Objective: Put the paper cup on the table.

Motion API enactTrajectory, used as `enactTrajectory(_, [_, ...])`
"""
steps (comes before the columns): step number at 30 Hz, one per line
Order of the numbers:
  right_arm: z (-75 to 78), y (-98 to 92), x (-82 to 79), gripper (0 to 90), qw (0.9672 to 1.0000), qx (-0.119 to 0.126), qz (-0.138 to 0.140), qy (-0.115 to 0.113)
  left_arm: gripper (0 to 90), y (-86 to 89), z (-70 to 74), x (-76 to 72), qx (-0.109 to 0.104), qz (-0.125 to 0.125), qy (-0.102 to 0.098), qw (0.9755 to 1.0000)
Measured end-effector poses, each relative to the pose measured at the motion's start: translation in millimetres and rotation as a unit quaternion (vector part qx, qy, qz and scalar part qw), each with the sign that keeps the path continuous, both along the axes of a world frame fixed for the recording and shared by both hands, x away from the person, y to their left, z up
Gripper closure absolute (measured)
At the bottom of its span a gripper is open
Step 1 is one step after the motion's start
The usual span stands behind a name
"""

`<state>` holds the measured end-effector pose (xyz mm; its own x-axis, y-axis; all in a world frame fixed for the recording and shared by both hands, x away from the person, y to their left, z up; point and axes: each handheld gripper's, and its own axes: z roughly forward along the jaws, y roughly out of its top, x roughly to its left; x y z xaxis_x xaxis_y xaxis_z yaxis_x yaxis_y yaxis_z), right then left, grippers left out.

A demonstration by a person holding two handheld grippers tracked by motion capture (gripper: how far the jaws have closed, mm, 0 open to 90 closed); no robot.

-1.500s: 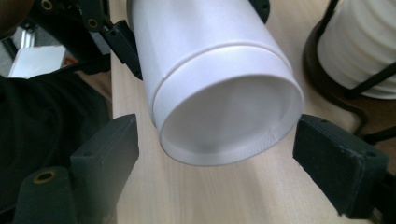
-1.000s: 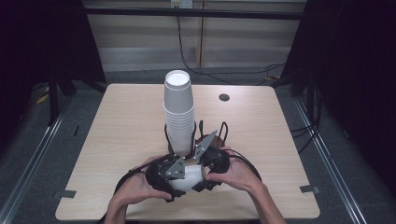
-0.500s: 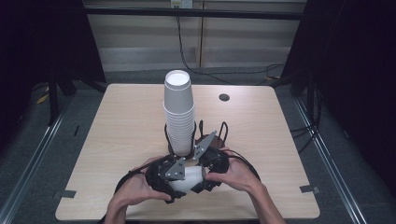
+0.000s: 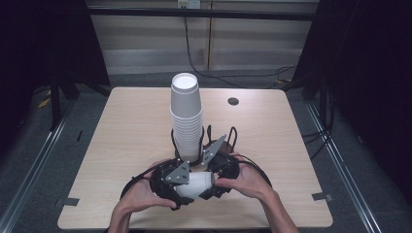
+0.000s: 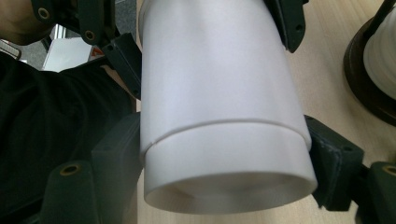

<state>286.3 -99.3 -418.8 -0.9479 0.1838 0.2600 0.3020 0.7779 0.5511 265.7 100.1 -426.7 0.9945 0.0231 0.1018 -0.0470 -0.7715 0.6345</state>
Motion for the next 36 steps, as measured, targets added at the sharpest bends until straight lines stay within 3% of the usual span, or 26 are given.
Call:
enactTrajectory(10, [0.7,-1.9,-0.9,23.5,0.9999,0.008,-0.003,-0.008,14.7,10.7,4.2,2.5,-0.048,-0.007,0.002,0.9988])
enactTrajectory(17, [0.3,-5.6,-0.8,23.5,0.9999,0.009,-0.007,-0.011,15.8,19.4,9.2,4.2,-0.09,0.003,0.01,0.9959])
enactTrajectory(21, [-1.9,-10.6,-0.7,23.4,0.9998,0.009,-0.015,-0.008,15.8,29.1,10.6,5.6,-0.123,0.021,0.013,0.9921])
enactTrajectory(25, [-4.2,-19.7,-0.8,23.2,0.999,0.014,-0.041,-0.009,15.7,38.6,8.4,6.6,-0.155,0.036,0.025,0.9869])
enactTrajectory(30, [-6.2,-34.3,-0.4,23.2,0.9968,0.03,-0.072,-0.014,15.7,44.6,3.4,5.9,-0.169,0.05,0.029,0.9839])
enactTrajectory(34, [-7.1,-41.3,-0.4,23.1,0.9949,0.043,-0.09,-0.014,15.7,49.6,0.6,4.0,-0.192,0.063,0.031,0.979])
enactTrajectory(36, [-8.2,-43.5,-1.5,23.1,0.9931,0.062,-0.098,-0.018,15.6,52.2,-1.0,3.3,-0.207,0.071,0.032,0.9752])
